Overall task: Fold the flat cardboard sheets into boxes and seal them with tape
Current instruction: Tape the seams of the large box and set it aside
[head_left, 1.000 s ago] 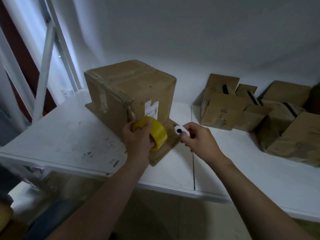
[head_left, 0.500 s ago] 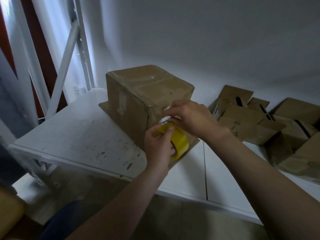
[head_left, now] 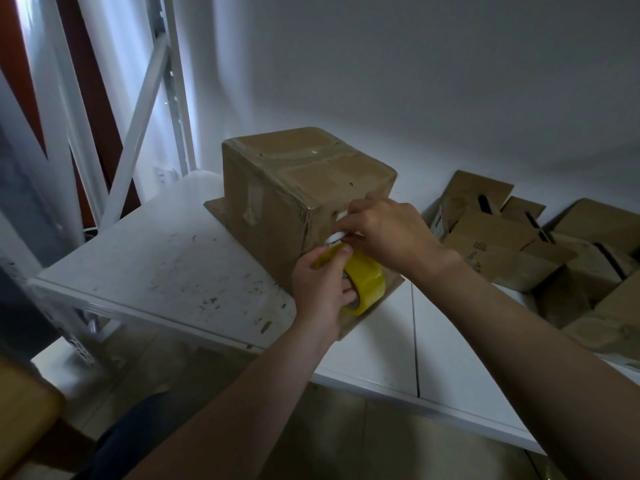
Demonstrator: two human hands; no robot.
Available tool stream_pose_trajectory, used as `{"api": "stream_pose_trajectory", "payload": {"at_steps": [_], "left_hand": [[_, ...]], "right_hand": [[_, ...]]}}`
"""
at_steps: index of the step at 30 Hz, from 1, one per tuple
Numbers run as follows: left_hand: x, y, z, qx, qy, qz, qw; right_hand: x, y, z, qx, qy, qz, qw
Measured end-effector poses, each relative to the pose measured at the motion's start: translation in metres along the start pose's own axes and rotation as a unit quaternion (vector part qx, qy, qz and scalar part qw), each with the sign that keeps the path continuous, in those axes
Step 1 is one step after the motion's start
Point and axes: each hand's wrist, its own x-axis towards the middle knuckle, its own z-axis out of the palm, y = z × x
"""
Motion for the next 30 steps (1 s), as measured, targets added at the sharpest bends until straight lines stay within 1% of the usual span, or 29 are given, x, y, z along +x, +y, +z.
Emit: {"api": "stream_pose_trajectory", "payload": {"at_steps": [4, 9, 12, 14, 17, 19, 22, 24, 26, 27, 28, 30], "left_hand": [[0.001, 0.002, -0.001, 0.000, -0.018, -0.011, 1.000], [0.005, 0.003, -0.004, 0.021, -0.017, 0.000, 1.000], [0.008, 0.000, -0.004, 0.046, -0.010, 0.008, 0.999], [0.008, -0.001, -0.004, 0.055, -0.007, 0.009, 0.998], [0.009, -0.001, -0.006, 0.046, -0.012, 0.006, 0.999], [0.009, 0.000, -0.008, 0.046, -0.014, 0.006, 0.999], [0.009, 0.001, -0.009, 0.045, -0.017, 0.002, 0.999], [0.008, 0.001, -0.009, 0.043, -0.017, 0.000, 0.999], [0.007, 0.001, -0.009, 0.043, -0.016, -0.002, 0.999], [0.007, 0.000, -0.009, 0.041, -0.016, -0.005, 0.999], [0.007, 0.001, -0.010, 0.039, -0.017, -0.009, 0.999], [0.007, 0.001, -0.013, 0.040, -0.020, -0.018, 0.999]], "right_hand": [[-0.003, 0.006, 0.005, -0.002, 0.022, 0.008, 1.000], [-0.012, 0.026, 0.016, -0.006, 0.052, 0.044, 0.998], [-0.018, 0.036, 0.024, 0.010, 0.076, 0.061, 0.995], [-0.024, 0.040, 0.030, 0.039, 0.077, 0.074, 0.994], [-0.035, 0.048, 0.034, 0.078, 0.077, 0.131, 0.985], [-0.040, 0.049, 0.034, 0.093, 0.087, 0.150, 0.980], [-0.034, 0.039, 0.029, 0.131, 0.105, 0.114, 0.979], [-0.025, 0.027, 0.023, 0.144, 0.093, 0.072, 0.983], [-0.018, 0.017, 0.024, 0.092, 0.052, 0.032, 0.994], [-0.016, 0.014, 0.025, 0.048, 0.033, 0.033, 0.998], [-0.016, 0.015, 0.026, 0.011, 0.028, 0.056, 0.998], [-0.020, 0.023, 0.024, -0.004, 0.055, 0.137, 0.989]]}}
